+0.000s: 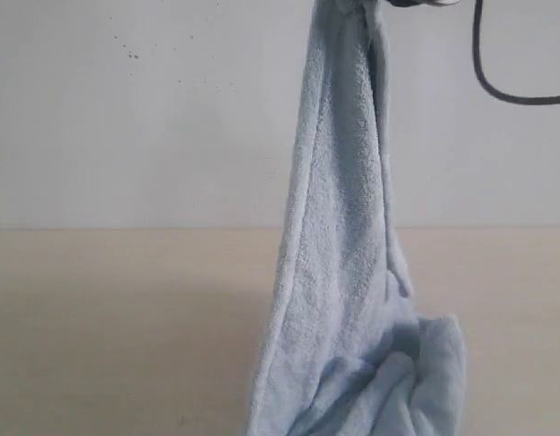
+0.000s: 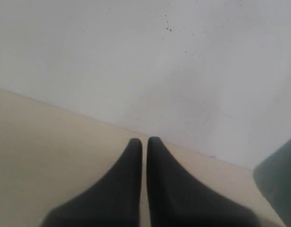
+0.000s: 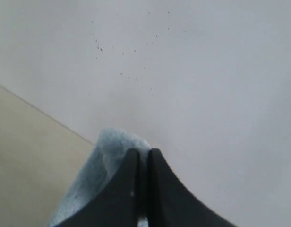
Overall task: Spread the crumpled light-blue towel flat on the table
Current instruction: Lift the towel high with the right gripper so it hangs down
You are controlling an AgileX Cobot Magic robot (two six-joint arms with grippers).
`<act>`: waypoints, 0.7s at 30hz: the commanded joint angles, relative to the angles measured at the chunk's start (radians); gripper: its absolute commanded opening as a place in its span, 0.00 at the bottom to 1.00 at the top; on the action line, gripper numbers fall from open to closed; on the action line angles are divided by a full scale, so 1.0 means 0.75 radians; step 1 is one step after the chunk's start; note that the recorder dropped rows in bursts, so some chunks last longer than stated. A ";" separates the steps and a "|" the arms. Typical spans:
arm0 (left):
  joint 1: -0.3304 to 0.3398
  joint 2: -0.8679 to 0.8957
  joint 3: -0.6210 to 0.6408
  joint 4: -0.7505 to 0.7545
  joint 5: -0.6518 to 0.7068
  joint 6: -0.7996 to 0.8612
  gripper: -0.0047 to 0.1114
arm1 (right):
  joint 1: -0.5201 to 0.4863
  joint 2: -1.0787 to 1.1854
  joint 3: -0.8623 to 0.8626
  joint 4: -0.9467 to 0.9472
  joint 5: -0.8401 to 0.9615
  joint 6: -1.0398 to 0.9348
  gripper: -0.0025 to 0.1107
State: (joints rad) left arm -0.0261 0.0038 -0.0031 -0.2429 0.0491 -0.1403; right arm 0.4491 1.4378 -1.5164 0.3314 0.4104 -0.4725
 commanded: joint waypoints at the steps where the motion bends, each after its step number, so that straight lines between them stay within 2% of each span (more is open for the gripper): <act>1: -0.008 -0.005 0.004 0.005 0.004 0.010 0.07 | -0.002 -0.092 -0.017 -0.287 0.177 0.063 0.02; 5: -0.008 -0.005 0.004 0.005 0.016 0.010 0.07 | -0.002 -0.183 -0.017 -0.656 0.259 0.361 0.02; 8: -0.008 -0.005 0.004 0.005 0.043 0.010 0.07 | -0.002 -0.210 -0.017 -0.865 0.426 0.428 0.02; 11: -0.008 -0.005 0.004 0.000 0.088 -0.001 0.07 | -0.002 -0.210 -0.008 -0.944 0.535 0.493 0.02; 13: -0.008 -0.005 0.004 -0.027 0.107 -0.001 0.07 | -0.002 -0.210 0.015 -0.929 0.510 0.539 0.02; 15: -0.008 -0.005 0.004 -0.131 0.105 -0.001 0.07 | 0.000 -0.205 0.060 -0.754 0.401 0.554 0.02; 16: -0.008 -0.005 0.004 -0.226 0.088 -0.001 0.07 | 0.008 -0.187 0.091 -0.542 0.326 0.477 0.02; 17: -0.008 -0.005 0.004 -0.278 0.071 -0.001 0.07 | 0.021 -0.173 0.103 -0.442 0.301 0.409 0.02; 21: -0.008 -0.005 0.004 -0.330 -0.037 0.002 0.07 | 0.172 -0.048 0.114 0.041 0.284 -0.140 0.02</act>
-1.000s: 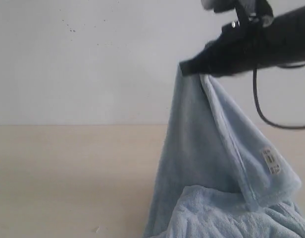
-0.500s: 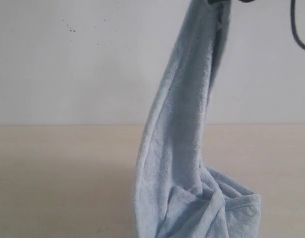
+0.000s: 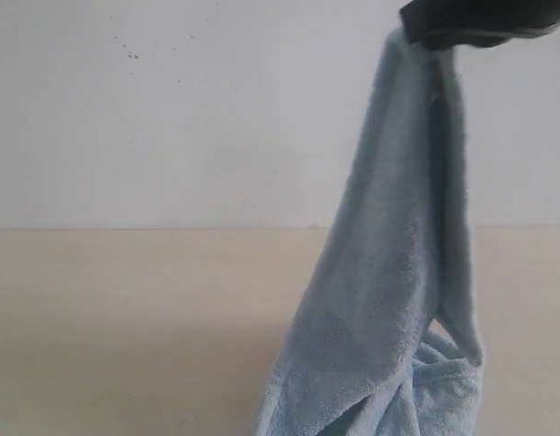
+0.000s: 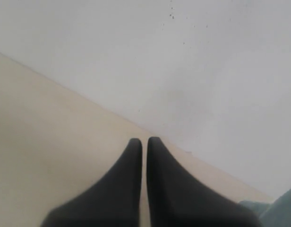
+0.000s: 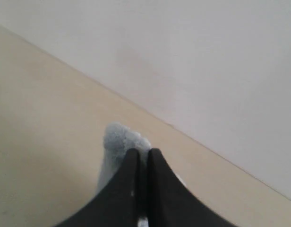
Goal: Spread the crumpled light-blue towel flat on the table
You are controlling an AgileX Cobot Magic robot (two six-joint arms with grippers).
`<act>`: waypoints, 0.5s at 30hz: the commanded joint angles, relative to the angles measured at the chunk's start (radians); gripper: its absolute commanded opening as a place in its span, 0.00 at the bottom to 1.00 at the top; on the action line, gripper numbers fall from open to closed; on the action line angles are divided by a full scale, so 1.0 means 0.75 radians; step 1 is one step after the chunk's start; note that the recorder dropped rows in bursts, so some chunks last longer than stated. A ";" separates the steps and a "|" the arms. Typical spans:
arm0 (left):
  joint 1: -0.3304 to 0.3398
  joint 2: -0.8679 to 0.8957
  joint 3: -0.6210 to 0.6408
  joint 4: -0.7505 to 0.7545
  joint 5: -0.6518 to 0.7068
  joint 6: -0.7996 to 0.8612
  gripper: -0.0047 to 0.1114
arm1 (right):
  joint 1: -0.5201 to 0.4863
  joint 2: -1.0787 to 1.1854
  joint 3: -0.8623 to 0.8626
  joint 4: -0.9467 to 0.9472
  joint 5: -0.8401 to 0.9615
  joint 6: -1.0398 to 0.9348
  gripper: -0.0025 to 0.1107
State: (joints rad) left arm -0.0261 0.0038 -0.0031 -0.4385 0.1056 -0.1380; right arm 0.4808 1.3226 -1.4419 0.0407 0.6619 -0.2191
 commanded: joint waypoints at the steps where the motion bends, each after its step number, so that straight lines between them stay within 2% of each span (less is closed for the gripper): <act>1: -0.008 -0.005 0.004 -0.064 -0.141 0.012 0.07 | 0.168 0.138 0.015 0.502 -0.055 -0.569 0.02; 5: -0.008 -0.005 0.004 -0.049 -0.359 0.027 0.07 | 0.377 0.371 0.015 0.661 -0.184 -0.897 0.02; 7: -0.008 -0.005 0.004 -0.049 -0.405 0.012 0.07 | 0.435 0.496 0.015 0.661 -0.321 -0.923 0.06; 8: -0.008 -0.005 0.004 -0.049 -0.411 0.001 0.07 | 0.451 0.559 0.015 0.661 -0.434 -0.933 0.11; 11: -0.008 -0.005 0.004 -0.003 -0.411 0.001 0.07 | 0.476 0.768 0.015 0.661 -1.086 -0.935 0.34; 12: -0.008 -0.005 0.004 0.022 -0.411 0.001 0.07 | 0.476 0.824 0.008 0.661 -1.222 -0.919 0.40; 13: -0.008 -0.005 0.004 0.022 -0.411 0.001 0.07 | 0.476 0.885 -0.015 0.649 -1.322 -0.880 0.47; 15: -0.008 -0.005 0.004 0.022 -0.408 0.001 0.07 | 0.476 0.948 -0.049 0.651 -1.354 -0.842 0.55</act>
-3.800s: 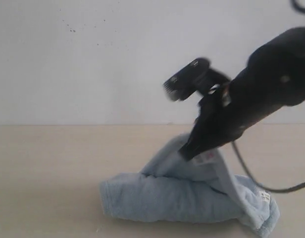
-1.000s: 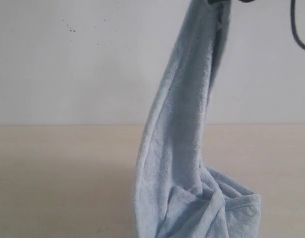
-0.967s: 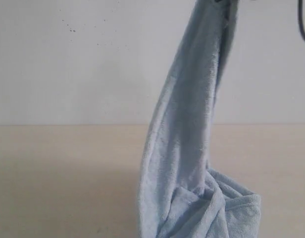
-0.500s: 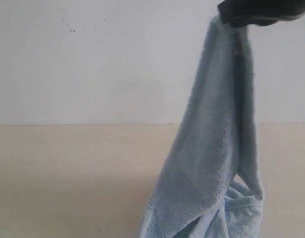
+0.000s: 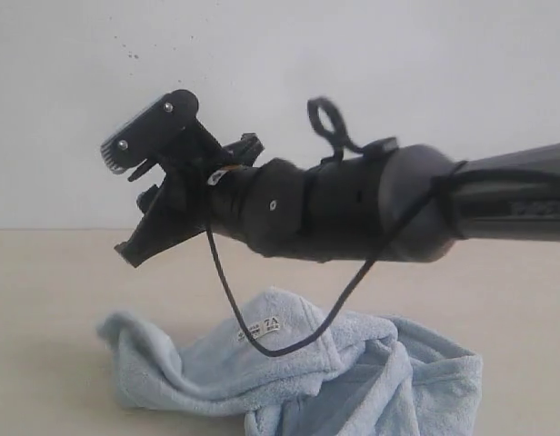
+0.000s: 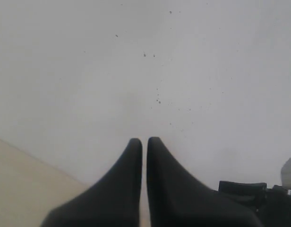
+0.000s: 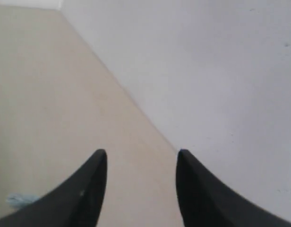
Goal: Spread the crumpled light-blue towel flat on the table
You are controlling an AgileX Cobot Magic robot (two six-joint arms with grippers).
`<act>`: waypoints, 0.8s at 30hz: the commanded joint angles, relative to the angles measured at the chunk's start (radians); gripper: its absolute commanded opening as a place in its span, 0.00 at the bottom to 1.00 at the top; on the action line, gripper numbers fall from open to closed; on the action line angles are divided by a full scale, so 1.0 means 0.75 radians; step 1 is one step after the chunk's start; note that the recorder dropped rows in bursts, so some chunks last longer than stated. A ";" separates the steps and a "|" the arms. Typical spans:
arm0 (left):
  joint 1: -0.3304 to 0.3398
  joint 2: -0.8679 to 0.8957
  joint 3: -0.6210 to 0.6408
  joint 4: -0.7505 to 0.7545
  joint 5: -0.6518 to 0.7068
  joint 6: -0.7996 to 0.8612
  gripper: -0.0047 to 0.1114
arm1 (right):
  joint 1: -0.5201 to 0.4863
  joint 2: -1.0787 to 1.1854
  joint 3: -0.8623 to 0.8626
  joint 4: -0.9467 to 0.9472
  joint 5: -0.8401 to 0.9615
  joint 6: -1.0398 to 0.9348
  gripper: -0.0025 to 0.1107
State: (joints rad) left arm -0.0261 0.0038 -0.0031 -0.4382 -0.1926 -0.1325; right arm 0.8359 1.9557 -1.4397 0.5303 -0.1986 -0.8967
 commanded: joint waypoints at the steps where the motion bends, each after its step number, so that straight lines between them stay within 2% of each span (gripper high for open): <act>1: -0.008 -0.005 0.004 0.022 0.008 -0.006 0.07 | 0.002 0.122 -0.051 -0.002 -0.199 0.064 0.60; 4: -0.008 -0.005 0.004 0.022 0.063 0.022 0.07 | 0.002 0.103 -0.051 -0.002 -0.096 0.064 0.63; 6: -0.008 -0.005 0.004 0.022 0.100 0.055 0.07 | 0.002 0.051 -0.051 -0.002 0.056 0.064 0.63; 8: -0.008 -0.005 0.004 0.022 0.118 0.064 0.07 | 0.002 -0.022 -0.051 -0.002 0.298 0.064 0.63; 10: -0.008 -0.005 0.004 0.022 0.118 0.064 0.07 | 0.000 -0.120 -0.051 -0.003 0.670 0.068 0.63; 11: -0.008 -0.005 0.004 0.022 0.123 0.064 0.07 | 0.000 -0.193 -0.051 -0.073 0.952 0.094 0.63; 12: -0.008 -0.005 0.004 0.022 0.129 0.064 0.07 | 0.000 -0.224 -0.051 -0.144 1.063 0.131 0.63; 16: -0.008 -0.005 -0.013 0.001 0.214 -0.104 0.07 | 0.000 -0.356 -0.051 -0.818 1.434 0.574 0.63; 20: -0.008 -0.005 -0.144 0.069 0.214 -0.058 0.07 | -0.003 -0.402 -0.051 -1.572 1.746 1.016 0.63; 22: -0.008 0.059 -0.267 0.234 0.270 0.096 0.07 | -0.017 -0.402 -0.051 -1.754 1.850 1.185 0.63; 24: -0.008 0.167 -0.376 0.330 0.309 0.177 0.07 | -0.042 -0.402 -0.051 -1.761 1.884 1.297 0.63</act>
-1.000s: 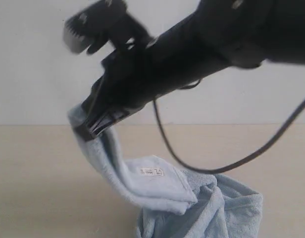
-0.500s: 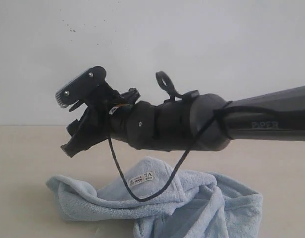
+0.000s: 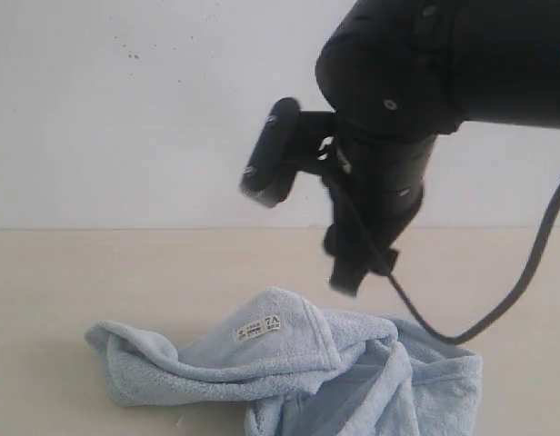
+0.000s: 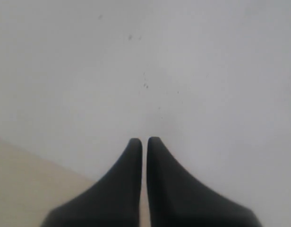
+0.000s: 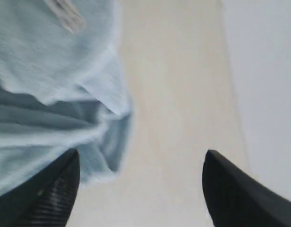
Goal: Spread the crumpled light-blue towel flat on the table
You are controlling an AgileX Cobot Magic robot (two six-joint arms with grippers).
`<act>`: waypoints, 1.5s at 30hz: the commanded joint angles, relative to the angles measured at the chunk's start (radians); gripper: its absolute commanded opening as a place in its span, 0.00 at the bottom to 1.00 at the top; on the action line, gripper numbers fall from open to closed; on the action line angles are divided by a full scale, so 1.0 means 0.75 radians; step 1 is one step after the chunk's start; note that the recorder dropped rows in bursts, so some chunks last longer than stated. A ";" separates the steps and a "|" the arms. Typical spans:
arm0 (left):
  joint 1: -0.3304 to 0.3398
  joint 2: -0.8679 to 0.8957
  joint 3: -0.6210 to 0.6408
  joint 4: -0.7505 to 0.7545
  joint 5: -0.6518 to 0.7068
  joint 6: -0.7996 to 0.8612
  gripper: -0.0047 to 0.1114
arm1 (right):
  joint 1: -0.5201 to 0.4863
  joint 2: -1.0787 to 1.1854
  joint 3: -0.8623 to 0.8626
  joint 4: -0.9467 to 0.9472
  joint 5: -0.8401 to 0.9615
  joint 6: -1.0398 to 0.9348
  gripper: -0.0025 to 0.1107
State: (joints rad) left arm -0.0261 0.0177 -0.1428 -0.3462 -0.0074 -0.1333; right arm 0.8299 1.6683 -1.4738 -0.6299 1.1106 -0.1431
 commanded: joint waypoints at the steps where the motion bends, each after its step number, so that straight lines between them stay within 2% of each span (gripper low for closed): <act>1: -0.008 0.251 -0.249 0.249 0.099 0.241 0.07 | -0.045 -0.019 -0.006 -0.182 0.139 0.316 0.63; 7: -0.116 0.892 -0.543 0.263 0.352 0.434 0.07 | -0.059 0.012 -0.006 -0.121 0.147 0.596 0.63; 10: -0.206 1.206 -0.681 0.257 0.546 0.480 0.07 | -0.069 0.057 -0.006 0.031 0.147 0.585 0.63; 13: -0.265 1.462 -0.817 0.248 0.712 0.480 0.07 | -0.140 0.135 -0.006 0.266 0.147 0.489 0.63; 17: -0.304 1.695 -0.906 0.190 0.848 0.480 0.07 | -0.319 0.228 -0.006 0.426 0.147 0.582 0.63; 20: -0.304 1.772 -0.907 0.039 0.814 0.486 0.07 | -0.474 0.279 -0.006 0.684 0.120 0.555 0.63; 23: -0.304 1.803 -0.923 -0.144 0.763 0.614 0.07 | -0.577 0.326 -0.006 0.974 0.061 0.408 0.63; 27: -0.304 1.813 -0.952 -0.346 0.729 0.868 0.07 | -0.578 0.369 -0.006 1.000 -0.086 0.399 0.60; 31: -0.304 1.813 -0.958 -0.473 0.646 1.040 0.07 | -0.549 0.419 -0.006 1.000 -0.215 0.402 0.46; 35: -0.304 1.813 -0.958 -0.478 0.597 1.061 0.07 | -0.552 0.479 -0.006 0.987 -0.266 0.439 0.36; 38: -0.304 1.813 -0.958 -0.513 0.599 1.061 0.07 | -0.552 0.504 -0.006 0.925 -0.249 0.461 0.39; 43: -0.304 1.813 -0.958 -0.531 0.597 1.061 0.07 | -0.552 0.504 -0.006 0.877 -0.187 0.461 0.52; 45: -0.304 1.813 -0.958 -0.531 0.597 1.061 0.07 | -0.552 0.504 -0.006 0.877 -0.180 0.461 0.52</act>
State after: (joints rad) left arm -0.2482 1.3766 -0.8562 -0.7320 0.4503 0.6577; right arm 0.4185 2.0518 -1.4738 0.0379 0.9598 0.1953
